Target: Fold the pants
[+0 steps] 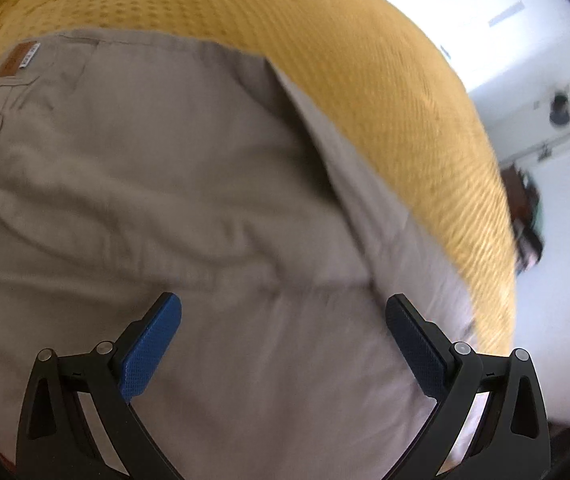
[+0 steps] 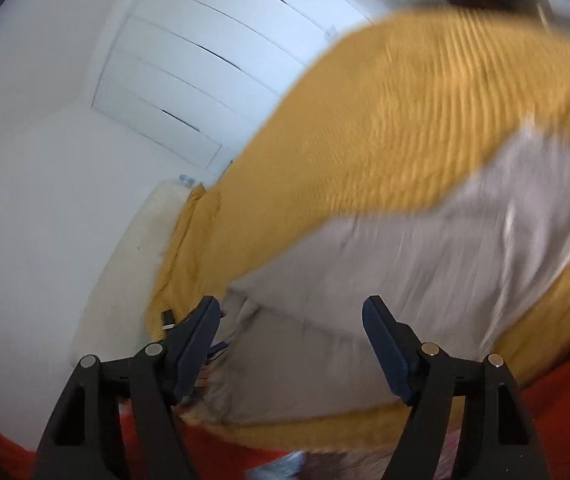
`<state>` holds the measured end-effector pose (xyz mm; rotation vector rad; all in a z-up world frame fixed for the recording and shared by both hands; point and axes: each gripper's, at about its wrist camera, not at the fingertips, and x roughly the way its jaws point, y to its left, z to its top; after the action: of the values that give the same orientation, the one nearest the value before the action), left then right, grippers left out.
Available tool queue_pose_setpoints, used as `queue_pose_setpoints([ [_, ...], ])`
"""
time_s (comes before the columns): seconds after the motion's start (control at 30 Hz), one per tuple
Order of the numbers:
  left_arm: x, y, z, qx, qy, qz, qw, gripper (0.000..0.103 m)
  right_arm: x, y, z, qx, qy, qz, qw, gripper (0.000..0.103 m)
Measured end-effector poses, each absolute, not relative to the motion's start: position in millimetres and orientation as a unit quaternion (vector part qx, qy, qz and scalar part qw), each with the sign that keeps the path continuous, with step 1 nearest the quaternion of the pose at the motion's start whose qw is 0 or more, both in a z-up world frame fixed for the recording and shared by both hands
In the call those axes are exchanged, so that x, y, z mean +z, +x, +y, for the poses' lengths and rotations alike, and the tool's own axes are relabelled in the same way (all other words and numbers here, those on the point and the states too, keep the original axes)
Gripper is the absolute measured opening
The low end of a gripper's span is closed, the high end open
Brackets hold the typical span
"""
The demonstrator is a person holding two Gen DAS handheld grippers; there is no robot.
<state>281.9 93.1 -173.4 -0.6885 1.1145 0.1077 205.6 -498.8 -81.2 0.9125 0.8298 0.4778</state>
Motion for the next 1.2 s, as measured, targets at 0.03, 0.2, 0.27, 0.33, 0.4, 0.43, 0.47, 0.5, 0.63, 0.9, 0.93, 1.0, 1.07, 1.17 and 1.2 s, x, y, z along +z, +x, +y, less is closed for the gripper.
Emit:
queue_pose_setpoints([
  [0.03,-176.1,275.4,84.9,0.05,-0.301,0.522,0.796,0.102,-96.7,210.0,-494.8,0.229,0.448,0.398,0.767,0.074],
  [0.2,-179.1,261.6,66.0,0.043,-0.26,0.533,0.804,0.102,-187.3,232.2,-468.8,0.188,0.55,0.469,0.665,0.074],
  [0.27,-179.3,261.4,68.5,0.04,-0.248,0.535,0.806,0.102,-205.1,241.0,-477.9,0.141,0.556,0.475,0.667,0.074],
  [0.33,-179.1,258.7,74.3,0.04,-0.239,0.536,0.808,0.102,-211.1,244.6,-489.6,0.109,0.563,0.468,0.672,0.067],
  [0.4,-181.6,256.4,74.4,0.038,-0.229,0.539,0.809,0.102,-212.9,250.9,-500.9,0.081,0.555,0.464,0.686,0.025],
  [0.43,-183.0,257.2,73.2,0.038,-0.226,0.542,0.809,0.102,-210.7,252.5,-505.0,0.064,0.547,0.465,0.693,0.009],
  [0.47,-184.6,257.0,72.1,0.038,-0.219,0.547,0.807,0.102,-206.6,254.1,-507.2,0.055,0.534,0.464,0.704,0.004],
  [0.5,-184.6,254.7,73.0,0.037,-0.214,0.55,0.807,0.101,-198.0,256.6,-507.2,0.055,0.517,0.461,0.719,0.004],
  [0.63,-162.5,259.5,94.0,0.028,-0.259,0.523,0.812,0.102,-122.1,255.0,-502.9,0.135,0.461,0.401,0.78,0.003],
  [0.9,-142.9,307.8,160.8,0.032,-0.43,0.466,0.773,0.102,27.2,221.9,-504.2,0.274,0.346,0.294,0.848,0.003],
  [0.93,-145.3,311.6,161.5,0.037,-0.431,0.469,0.77,0.102,32.3,216.6,-507.3,0.281,0.347,0.289,0.847,0.003],
  [1.0,-150.0,316.6,163.1,0.046,-0.428,0.479,0.765,0.1,46.8,202.6,-519.4,0.297,0.345,0.275,0.847,0.003],
  [1.07,-147.9,313.5,163.9,0.037,-0.433,0.473,0.766,0.066,53.3,192.5,-529.6,0.297,0.34,0.271,0.85,0.003],
  [1.17,-148.3,307.6,154.2,0.006,-0.442,0.477,0.76,0.004,40.3,192.7,-547.3,0.274,0.338,0.29,0.852,0.003],
  [1.2,-148.0,304.3,153.0,0.015,-0.442,0.478,0.759,0.004,28.4,202.7,-554.2,0.256,0.341,0.31,0.85,0.003],
])
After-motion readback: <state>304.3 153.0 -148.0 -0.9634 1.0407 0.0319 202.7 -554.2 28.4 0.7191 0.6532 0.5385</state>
